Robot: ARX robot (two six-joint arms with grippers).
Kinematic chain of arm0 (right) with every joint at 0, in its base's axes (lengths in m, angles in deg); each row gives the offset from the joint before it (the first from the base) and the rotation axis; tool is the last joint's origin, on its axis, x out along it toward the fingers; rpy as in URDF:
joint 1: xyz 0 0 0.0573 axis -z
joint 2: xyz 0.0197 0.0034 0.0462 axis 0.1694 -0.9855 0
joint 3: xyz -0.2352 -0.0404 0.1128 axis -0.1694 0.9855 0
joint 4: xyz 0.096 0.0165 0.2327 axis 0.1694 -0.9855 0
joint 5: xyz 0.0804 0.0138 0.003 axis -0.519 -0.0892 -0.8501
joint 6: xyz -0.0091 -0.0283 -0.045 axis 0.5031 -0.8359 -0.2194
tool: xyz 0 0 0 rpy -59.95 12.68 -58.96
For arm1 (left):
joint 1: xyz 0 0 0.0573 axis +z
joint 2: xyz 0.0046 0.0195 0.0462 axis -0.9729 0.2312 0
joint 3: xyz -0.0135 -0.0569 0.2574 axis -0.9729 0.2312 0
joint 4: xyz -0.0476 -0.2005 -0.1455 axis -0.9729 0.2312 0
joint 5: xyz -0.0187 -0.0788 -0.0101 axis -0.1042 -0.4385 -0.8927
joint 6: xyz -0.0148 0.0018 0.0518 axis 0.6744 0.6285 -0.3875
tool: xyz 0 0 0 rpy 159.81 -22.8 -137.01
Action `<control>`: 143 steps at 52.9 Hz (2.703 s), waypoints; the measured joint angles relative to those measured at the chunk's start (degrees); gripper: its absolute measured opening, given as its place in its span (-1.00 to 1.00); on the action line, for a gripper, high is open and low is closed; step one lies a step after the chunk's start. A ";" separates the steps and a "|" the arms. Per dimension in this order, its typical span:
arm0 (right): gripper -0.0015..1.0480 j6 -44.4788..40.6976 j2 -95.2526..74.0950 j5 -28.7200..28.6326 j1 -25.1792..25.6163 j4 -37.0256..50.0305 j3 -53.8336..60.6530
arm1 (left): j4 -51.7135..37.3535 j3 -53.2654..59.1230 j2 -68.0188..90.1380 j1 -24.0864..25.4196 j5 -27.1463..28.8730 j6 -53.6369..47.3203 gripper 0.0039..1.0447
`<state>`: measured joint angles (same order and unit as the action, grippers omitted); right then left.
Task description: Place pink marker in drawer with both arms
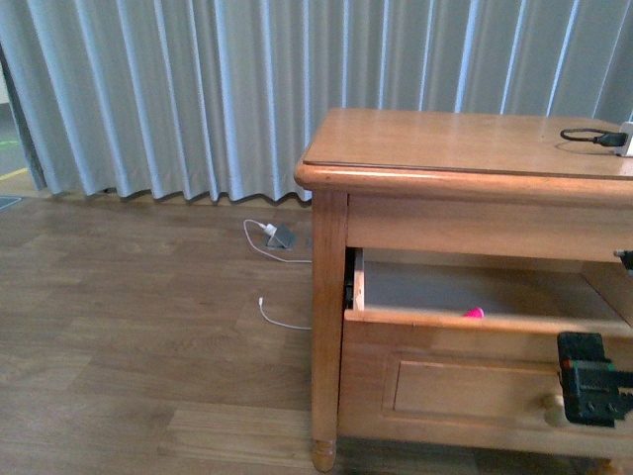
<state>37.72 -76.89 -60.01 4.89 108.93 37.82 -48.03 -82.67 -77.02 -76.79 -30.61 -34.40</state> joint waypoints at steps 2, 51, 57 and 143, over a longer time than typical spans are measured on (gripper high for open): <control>0.84 0.20 -1.27 -0.57 0.11 1.29 -0.77 | 0.00 0.00 0.00 0.00 0.00 0.00 0.89; 0.84 1.31 -20.65 0.74 1.25 23.54 -13.70 | 0.00 0.00 0.00 0.00 0.00 -0.02 0.89; 0.84 1.09 -20.61 0.52 1.38 23.12 -13.84 | 0.00 0.00 0.00 0.00 0.00 0.00 0.89; -0.19 -6.82 72.83 -12.55 12.46 -0.24 35.23 | 0.00 0.00 0.00 0.00 0.02 0.00 0.89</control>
<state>30.90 -4.07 -72.55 17.35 108.69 73.06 -48.03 -82.67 -77.02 -76.79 -30.59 -34.40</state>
